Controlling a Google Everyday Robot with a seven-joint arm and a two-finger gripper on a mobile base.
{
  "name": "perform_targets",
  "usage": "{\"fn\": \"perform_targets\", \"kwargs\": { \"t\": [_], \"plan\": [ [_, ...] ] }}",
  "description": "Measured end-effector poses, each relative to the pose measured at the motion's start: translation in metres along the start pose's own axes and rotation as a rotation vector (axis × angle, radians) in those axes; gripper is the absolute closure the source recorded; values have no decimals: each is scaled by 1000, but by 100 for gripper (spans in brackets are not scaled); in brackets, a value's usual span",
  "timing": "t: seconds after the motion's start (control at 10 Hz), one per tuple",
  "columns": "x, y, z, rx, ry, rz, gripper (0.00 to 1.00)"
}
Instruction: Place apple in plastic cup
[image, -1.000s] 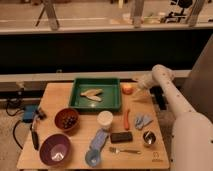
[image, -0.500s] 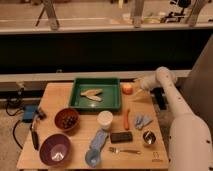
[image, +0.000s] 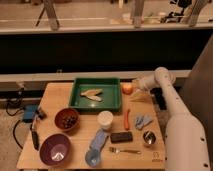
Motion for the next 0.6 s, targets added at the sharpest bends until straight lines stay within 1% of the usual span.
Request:
{"fn": "perform_targets", "kwargs": {
  "t": [0.2, 0.6],
  "plan": [
    [0, -1, 5, -11, -13, 10, 23],
    [0, -1, 10, -26, -24, 22, 23]
  ]
}}
